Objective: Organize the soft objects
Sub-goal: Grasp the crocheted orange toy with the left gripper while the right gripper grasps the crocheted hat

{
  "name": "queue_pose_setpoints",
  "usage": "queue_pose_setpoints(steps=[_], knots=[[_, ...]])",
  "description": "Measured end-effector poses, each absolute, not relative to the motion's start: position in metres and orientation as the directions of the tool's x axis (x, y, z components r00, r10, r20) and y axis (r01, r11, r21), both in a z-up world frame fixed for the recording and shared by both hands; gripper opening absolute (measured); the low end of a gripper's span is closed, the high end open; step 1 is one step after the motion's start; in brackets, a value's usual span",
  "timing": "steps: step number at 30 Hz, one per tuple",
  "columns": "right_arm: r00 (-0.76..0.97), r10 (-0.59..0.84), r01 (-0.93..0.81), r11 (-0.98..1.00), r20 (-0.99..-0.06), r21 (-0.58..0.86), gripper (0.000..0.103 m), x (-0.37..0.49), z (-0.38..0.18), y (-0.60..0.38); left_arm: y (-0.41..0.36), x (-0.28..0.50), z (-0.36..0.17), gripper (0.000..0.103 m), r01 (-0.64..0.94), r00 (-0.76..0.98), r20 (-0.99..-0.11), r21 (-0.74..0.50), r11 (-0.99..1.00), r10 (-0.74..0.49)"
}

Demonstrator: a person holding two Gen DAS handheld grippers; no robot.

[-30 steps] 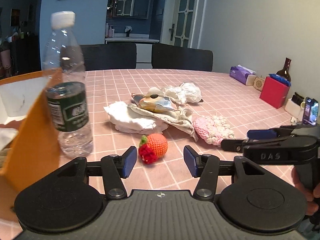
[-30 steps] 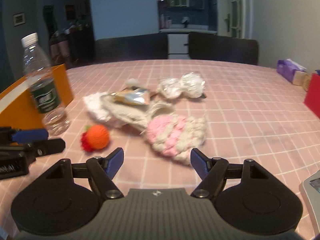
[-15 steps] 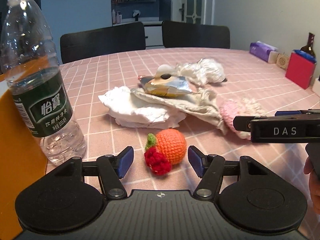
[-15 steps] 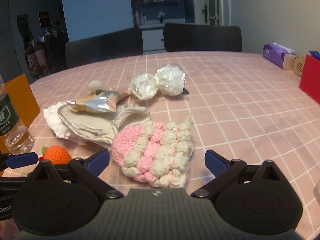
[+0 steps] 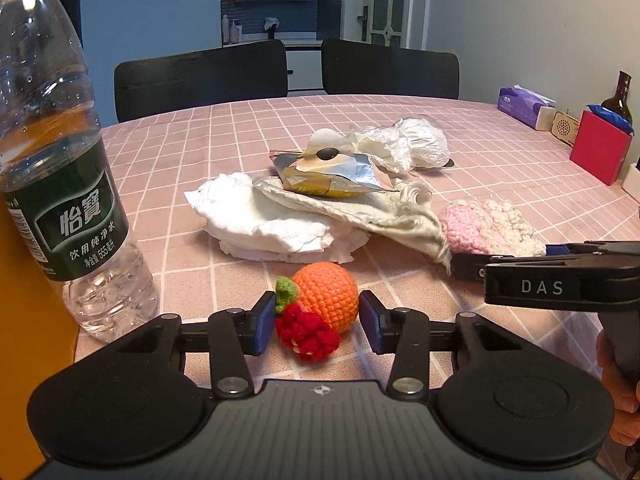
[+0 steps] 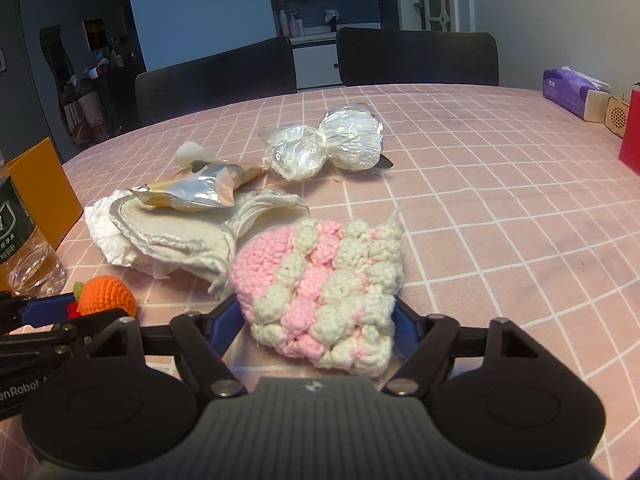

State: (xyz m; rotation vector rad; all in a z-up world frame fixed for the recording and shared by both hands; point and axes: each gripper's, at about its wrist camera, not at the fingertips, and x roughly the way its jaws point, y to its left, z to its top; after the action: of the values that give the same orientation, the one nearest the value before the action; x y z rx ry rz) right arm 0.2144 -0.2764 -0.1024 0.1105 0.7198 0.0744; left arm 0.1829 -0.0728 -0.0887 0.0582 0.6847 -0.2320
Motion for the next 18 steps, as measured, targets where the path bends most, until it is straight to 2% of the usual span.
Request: queue_pose_setpoints(steps=[4,15,18], knots=[[0.749,0.098,-0.017,0.992,-0.656,0.128,0.06,0.209,-0.101,-0.28,-0.073,0.183,-0.089,0.05,0.231,0.747,-0.636,-0.027,0.973,-0.195],[0.773,0.056,0.011,0.995,-0.632,0.102,0.05,0.172,-0.081,-0.285,-0.066,0.169,-0.08,0.049,0.215,0.759,-0.619,-0.058,0.975,-0.205],[0.79,0.063,-0.015,0.996,-0.61,0.084,0.044,0.159,-0.07,-0.279,-0.066,0.16,-0.075,0.049,0.226,0.761,-0.611,-0.068,0.972,-0.22]])
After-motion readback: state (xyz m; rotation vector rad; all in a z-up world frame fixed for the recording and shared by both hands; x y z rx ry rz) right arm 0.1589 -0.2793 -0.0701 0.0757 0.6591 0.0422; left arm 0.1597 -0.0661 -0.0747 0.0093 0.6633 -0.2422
